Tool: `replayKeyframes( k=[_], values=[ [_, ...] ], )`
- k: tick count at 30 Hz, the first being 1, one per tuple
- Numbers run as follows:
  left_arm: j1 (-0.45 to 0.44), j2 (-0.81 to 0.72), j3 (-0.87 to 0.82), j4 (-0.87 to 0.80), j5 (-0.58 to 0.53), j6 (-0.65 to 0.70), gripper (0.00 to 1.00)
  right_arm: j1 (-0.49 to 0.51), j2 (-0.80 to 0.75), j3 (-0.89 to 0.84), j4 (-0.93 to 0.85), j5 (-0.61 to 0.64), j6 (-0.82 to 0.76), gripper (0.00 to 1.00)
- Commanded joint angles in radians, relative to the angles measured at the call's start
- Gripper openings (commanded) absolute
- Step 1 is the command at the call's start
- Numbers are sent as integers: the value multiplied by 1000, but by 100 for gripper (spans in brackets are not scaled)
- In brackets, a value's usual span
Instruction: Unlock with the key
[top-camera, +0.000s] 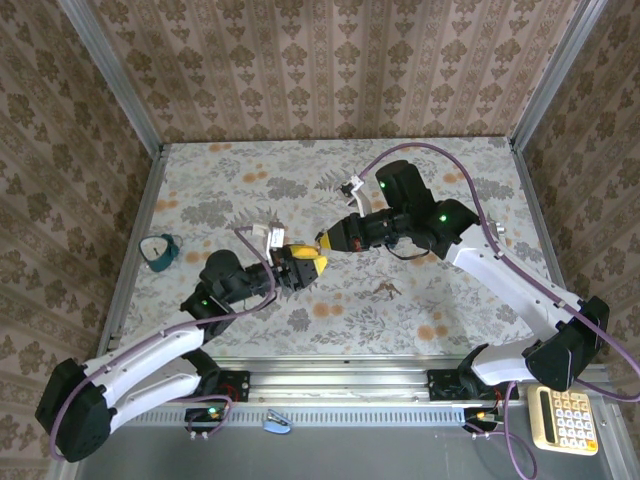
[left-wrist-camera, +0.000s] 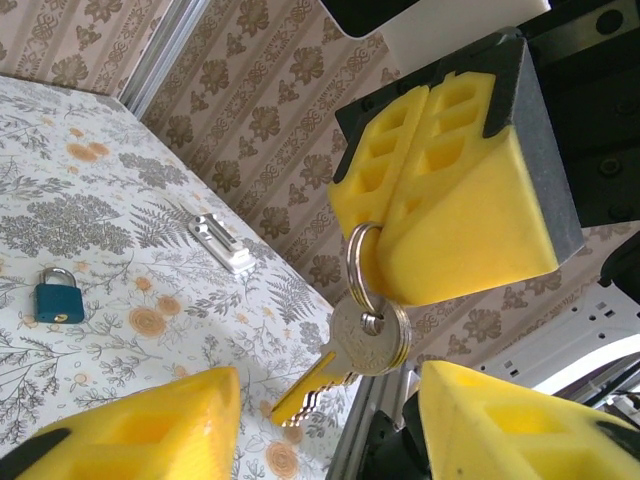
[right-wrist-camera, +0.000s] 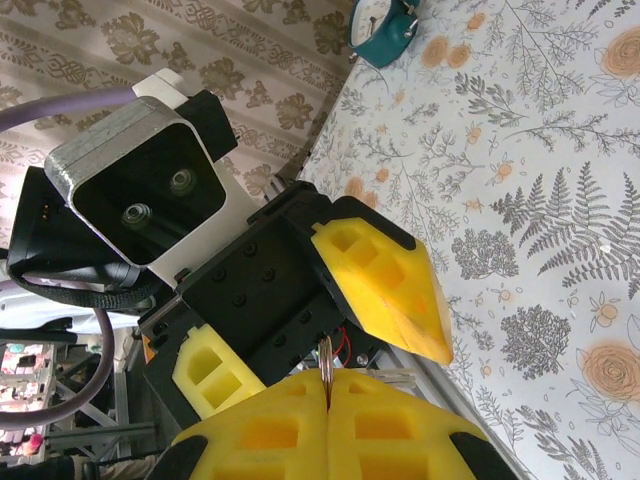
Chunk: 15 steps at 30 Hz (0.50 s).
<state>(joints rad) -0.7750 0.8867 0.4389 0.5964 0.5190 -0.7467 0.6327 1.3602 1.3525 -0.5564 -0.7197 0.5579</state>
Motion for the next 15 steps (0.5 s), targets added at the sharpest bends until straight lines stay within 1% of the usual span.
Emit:
replayKeyframes(
  k=[1, 3, 5, 8, 10, 12, 13, 15],
  values=[
    [-6, -2, 29, 56, 24, 0, 47, -4, -18, -10, 13, -41, 14, 0],
    [-7, -9, 32, 54, 20, -2, 47, -4, -17, -13, 13, -41, 13, 0],
    [-7, -14, 36, 46, 17, 1, 51, -4, -16, -16, 13, -41, 15, 0],
    [-7, -24, 45, 30, 18, 7, 51, -4, -12, -18, 14, -41, 13, 0],
    [-6, -26, 44, 28, 19, 6, 48, -4, -12, -18, 14, -37, 13, 0],
    [-6, -29, 43, 27, 19, 5, 42, -4, -13, -18, 13, -34, 13, 0],
    [-5, -31, 40, 27, 18, 3, 40, -4, -16, -18, 13, -35, 13, 0],
    [-7, -37, 35, 24, 15, 2, 33, -4, -18, -16, 13, -31, 11, 0]
  ],
)
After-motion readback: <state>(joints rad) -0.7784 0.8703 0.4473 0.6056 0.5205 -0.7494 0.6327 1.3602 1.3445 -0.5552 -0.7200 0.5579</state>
